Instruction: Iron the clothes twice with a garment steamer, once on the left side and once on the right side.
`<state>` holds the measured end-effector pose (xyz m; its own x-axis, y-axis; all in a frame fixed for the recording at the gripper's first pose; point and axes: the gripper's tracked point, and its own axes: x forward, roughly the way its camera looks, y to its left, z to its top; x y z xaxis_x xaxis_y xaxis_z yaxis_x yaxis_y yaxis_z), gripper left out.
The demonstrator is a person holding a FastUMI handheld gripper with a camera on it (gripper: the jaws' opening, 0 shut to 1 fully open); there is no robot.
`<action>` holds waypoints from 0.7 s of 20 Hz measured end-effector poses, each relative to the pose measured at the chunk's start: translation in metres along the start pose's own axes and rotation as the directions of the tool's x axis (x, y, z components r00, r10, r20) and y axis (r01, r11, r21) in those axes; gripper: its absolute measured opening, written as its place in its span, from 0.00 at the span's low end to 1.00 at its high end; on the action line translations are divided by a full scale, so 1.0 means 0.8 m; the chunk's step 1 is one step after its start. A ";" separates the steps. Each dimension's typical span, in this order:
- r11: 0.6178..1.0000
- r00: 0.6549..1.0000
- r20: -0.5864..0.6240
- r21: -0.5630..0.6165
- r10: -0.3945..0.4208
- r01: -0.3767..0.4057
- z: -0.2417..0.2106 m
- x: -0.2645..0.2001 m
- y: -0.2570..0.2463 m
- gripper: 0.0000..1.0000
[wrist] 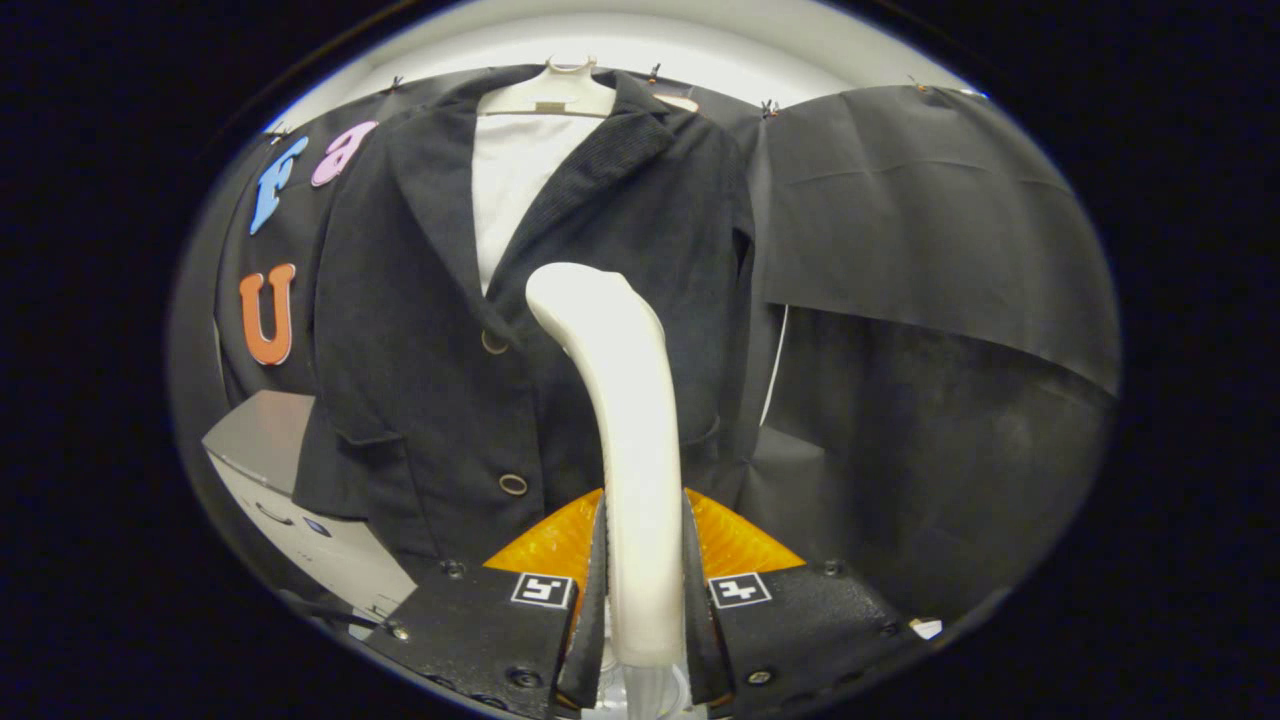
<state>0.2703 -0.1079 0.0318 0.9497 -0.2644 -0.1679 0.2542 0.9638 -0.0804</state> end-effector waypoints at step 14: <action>0.999 0.994 -0.109 -0.042 -0.018 0.013 -0.100 0.003 0.015 0.36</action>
<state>0.2613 -0.0998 -0.0479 0.9195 -0.2836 -0.2723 0.2586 0.9580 -0.1243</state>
